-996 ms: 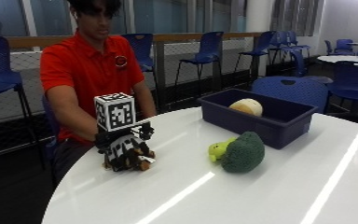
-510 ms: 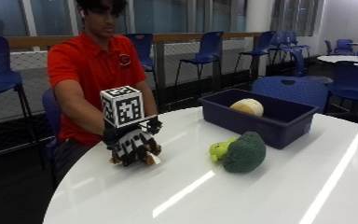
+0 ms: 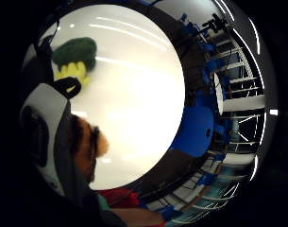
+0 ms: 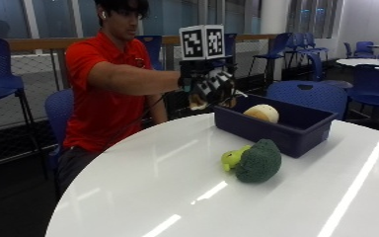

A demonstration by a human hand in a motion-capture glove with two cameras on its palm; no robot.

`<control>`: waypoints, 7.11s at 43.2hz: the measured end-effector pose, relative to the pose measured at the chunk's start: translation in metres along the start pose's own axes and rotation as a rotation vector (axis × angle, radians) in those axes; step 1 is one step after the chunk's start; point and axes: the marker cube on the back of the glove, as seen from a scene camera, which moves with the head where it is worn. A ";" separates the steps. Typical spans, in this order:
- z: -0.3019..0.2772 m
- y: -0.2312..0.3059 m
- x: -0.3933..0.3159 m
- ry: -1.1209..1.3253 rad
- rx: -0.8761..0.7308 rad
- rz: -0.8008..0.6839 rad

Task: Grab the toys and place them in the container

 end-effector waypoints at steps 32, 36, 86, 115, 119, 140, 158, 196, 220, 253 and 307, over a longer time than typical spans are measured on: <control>-0.028 -0.044 -0.257 -0.103 0.009 -0.249; -0.023 -0.044 -0.267 -0.093 0.010 -0.266; 0.032 -0.041 -0.094 -0.037 -0.183 -0.085; 0.117 -0.081 -0.017 0.027 -0.265 0.060; 0.128 -0.088 -0.014 0.033 -0.272 0.073; 0.173 -0.098 -0.002 0.009 -0.338 0.098; 0.181 -0.095 0.006 0.078 -0.142 0.130; 0.073 -0.072 -0.035 0.027 0.003 -0.040; -0.024 -0.052 -0.136 0.000 0.053 -0.154; -0.051 -0.031 -0.267 -0.067 0.007 -0.301; 0.038 0.046 -0.152 -0.060 -0.173 -0.278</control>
